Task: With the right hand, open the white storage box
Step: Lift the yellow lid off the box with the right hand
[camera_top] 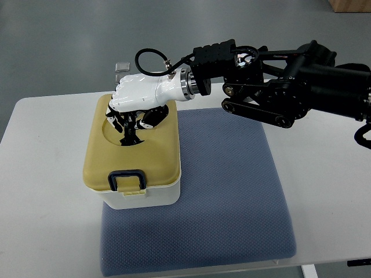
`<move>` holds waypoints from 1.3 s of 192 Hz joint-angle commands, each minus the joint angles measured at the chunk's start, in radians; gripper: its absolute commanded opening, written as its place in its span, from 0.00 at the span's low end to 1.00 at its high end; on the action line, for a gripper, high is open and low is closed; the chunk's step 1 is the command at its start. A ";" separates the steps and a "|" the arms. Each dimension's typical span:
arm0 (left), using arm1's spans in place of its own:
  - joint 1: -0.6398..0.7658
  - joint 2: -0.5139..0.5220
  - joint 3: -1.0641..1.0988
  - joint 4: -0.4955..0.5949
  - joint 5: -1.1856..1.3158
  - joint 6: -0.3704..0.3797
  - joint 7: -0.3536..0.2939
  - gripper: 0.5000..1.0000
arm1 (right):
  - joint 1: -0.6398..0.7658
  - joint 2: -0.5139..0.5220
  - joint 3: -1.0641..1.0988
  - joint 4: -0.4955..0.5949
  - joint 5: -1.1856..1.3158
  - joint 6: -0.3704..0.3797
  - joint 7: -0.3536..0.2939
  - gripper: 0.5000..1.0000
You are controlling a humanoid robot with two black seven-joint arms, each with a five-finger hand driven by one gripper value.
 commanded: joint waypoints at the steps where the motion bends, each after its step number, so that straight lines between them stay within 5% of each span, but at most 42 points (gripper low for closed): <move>1: 0.000 0.000 0.000 0.000 0.000 0.000 0.000 1.00 | 0.001 -0.003 0.001 0.000 0.001 -0.015 0.006 0.00; 102: 0.000 0.000 0.000 -0.001 0.000 0.000 0.000 1.00 | 0.023 -0.065 0.122 0.007 0.015 -0.055 0.069 0.00; 193: 0.001 0.000 0.000 -0.001 0.000 0.000 0.000 1.00 | 0.008 -0.437 0.209 0.007 0.167 -0.050 0.071 0.00; 249: 0.000 0.000 0.000 0.000 0.000 0.000 0.000 1.00 | -0.173 -0.562 0.211 0.002 0.156 -0.067 0.071 0.00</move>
